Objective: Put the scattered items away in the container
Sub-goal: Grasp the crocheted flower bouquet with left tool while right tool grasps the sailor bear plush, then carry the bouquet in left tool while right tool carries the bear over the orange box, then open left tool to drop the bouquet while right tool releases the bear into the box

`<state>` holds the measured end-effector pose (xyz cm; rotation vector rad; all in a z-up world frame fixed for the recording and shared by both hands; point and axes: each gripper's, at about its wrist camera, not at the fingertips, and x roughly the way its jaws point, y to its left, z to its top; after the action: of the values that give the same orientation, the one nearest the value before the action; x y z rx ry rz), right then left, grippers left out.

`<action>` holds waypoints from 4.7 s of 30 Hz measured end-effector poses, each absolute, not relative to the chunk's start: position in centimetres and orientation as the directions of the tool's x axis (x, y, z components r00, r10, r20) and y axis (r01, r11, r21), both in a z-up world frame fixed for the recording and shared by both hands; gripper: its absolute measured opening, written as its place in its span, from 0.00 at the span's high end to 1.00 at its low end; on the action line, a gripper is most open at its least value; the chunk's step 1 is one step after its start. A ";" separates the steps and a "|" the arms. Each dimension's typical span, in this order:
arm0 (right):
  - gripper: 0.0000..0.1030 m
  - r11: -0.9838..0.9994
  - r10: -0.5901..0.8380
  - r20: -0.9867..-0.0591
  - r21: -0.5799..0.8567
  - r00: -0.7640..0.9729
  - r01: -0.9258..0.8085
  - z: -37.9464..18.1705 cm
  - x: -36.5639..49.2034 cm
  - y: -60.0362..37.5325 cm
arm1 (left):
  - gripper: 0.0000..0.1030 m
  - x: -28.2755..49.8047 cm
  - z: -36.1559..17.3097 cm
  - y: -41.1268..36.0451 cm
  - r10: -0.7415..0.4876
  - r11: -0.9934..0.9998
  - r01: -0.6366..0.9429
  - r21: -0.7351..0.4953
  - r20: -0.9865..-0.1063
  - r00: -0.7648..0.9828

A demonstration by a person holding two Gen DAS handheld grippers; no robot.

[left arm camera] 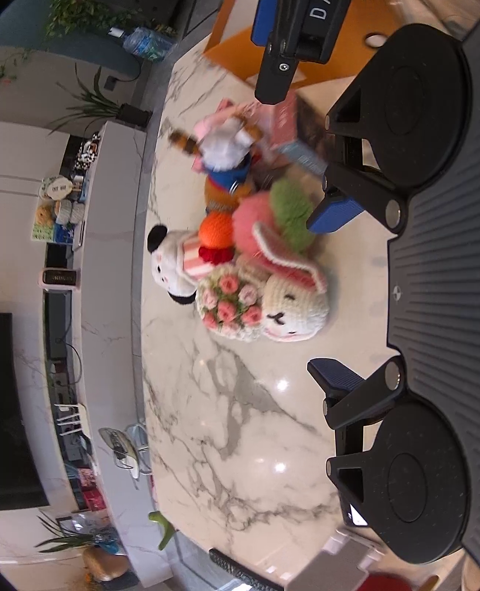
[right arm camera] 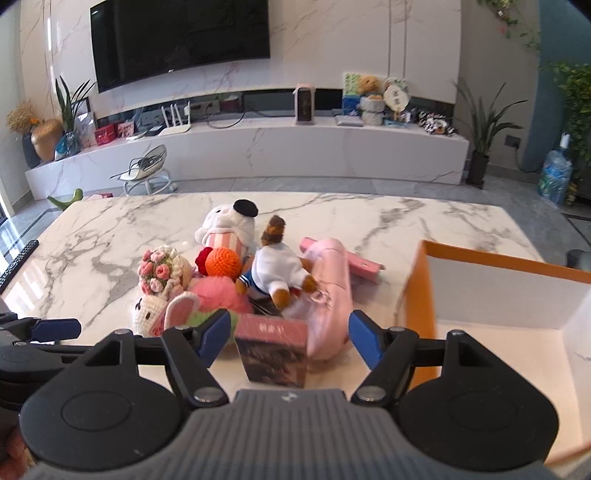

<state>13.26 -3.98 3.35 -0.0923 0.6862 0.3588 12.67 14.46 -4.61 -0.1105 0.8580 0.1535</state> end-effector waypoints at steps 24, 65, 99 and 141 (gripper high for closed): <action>0.31 0.912 0.285 -0.706 -0.010 0.649 -0.411 -1.8 23.3 1.7 | 0.18 21.6 -10.0 17.9 -0.021 0.955 -0.232 -0.186 -0.821 0.570; 0.58 0.938 0.325 -0.485 0.057 0.812 -0.341 8.5 7.7 -7.8 | 0.38 7.3 1.6 9.9 0.019 0.989 -0.113 -0.098 -0.668 0.744; 0.58 0.984 0.102 -0.448 0.179 0.888 -0.023 8.3 4.7 -24.7 | 0.38 8.8 3.6 -5.9 -0.187 0.975 0.222 -0.022 -0.625 0.758; 0.57 0.945 0.177 -0.754 0.310 0.633 0.105 -1.0 22.2 -29.5 | 0.29 22.8 -7.3 -15.8 -0.132 0.911 0.394 0.127 -0.813 0.567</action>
<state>22.21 -29.46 -0.96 0.3423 0.8892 0.0416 22.81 -15.78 -7.33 0.3105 0.9206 -0.3145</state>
